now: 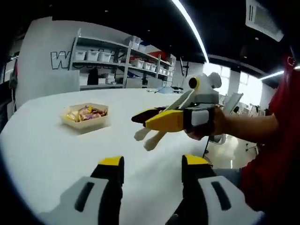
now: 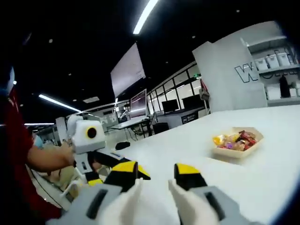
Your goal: Place the target food into the container with the food tongs after gripping and lifting it, then release it inside without dropping or visibly crushing the food.
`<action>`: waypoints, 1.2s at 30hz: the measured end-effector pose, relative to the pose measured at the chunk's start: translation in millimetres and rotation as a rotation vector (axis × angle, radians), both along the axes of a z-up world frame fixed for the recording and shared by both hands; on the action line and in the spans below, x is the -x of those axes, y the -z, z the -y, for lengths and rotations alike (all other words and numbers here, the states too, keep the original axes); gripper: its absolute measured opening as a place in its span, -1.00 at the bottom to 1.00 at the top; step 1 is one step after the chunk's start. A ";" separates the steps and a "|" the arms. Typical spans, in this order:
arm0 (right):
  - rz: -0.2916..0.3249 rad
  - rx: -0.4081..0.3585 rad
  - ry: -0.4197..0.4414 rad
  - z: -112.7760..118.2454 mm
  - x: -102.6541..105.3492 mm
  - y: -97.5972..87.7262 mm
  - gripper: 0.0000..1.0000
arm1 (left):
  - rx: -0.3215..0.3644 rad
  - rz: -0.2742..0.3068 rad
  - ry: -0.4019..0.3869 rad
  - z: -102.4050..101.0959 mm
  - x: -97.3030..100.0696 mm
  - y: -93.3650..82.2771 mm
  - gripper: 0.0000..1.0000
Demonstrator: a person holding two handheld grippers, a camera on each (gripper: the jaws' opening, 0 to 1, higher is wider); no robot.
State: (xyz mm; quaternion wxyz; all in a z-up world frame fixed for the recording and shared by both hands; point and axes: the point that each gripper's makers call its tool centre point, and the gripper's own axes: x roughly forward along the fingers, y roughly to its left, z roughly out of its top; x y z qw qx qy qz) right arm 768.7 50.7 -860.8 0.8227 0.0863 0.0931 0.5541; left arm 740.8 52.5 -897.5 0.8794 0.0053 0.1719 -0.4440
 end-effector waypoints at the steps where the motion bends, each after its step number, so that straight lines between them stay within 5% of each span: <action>1: -0.001 -0.004 -0.004 -0.5 1.0 -0.6 -0.49 | -0.002 0.002 0.005 0.3 0.1 -0.2 -0.26; 14: -0.016 -0.028 -0.066 -7.2 14.3 1.2 -0.48 | 0.021 0.059 0.084 6.2 -0.9 -17.0 -0.60; 26: -0.028 -0.040 -0.099 -11.5 21.5 1.3 -0.49 | 0.053 -0.002 0.129 11.8 5.9 -15.4 -0.72; 36: -0.047 -0.064 -0.098 -4.9 20.5 -2.2 -0.40 | 0.039 0.043 0.211 14.6 14.4 -19.6 -0.86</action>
